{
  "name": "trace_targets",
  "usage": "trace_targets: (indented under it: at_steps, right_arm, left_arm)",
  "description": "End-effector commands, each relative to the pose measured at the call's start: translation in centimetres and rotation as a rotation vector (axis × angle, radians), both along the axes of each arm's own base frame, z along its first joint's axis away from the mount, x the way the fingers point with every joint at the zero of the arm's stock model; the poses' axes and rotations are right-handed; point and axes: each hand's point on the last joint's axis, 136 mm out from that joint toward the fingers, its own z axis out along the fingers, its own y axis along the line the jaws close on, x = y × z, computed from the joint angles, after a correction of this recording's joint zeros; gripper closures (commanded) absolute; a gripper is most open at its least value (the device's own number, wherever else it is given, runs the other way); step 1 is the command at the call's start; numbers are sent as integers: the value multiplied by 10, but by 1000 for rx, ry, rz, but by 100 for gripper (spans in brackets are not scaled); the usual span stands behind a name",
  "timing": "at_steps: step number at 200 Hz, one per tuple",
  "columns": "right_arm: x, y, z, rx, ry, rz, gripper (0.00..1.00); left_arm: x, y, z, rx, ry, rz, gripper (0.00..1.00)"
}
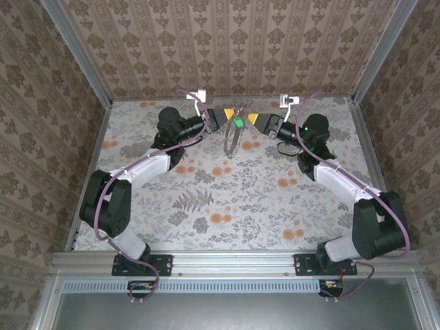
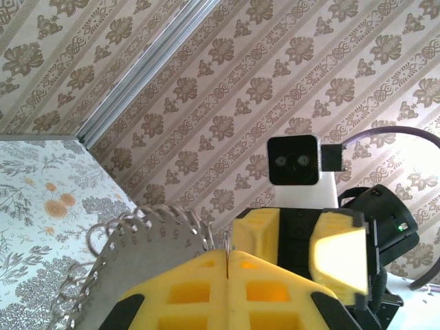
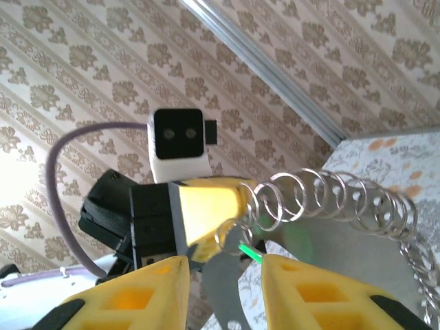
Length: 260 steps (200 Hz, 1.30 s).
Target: Put the keys on the keyring
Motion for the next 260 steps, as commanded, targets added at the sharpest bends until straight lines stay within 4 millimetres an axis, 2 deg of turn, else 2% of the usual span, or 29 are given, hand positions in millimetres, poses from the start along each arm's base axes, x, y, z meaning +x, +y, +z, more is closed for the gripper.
trace_targets:
  at_steps: [1,32,66,128,184,260]
  right_arm:
    - [4,-5,19,35,-24,-49,63]
    - [16,4,34,100,-27,-34,63]
    - [26,18,38,155,-26,6,67]
    - [35,32,22,173,11,37,71]
    - [34,34,17,169,18,43,87]
    - [33,40,9,156,38,74,86]
  left_arm:
    - [-7,5,29,-48,-74,10,100]
    - [-7,3,31,-50,-77,5,100]
    - [-9,2,30,-47,-78,-1,100]
    - [-10,3,32,-49,-83,-1,100]
    - [-11,2,31,-47,-85,-8,100]
    - [-13,2,33,-51,-90,-14,100]
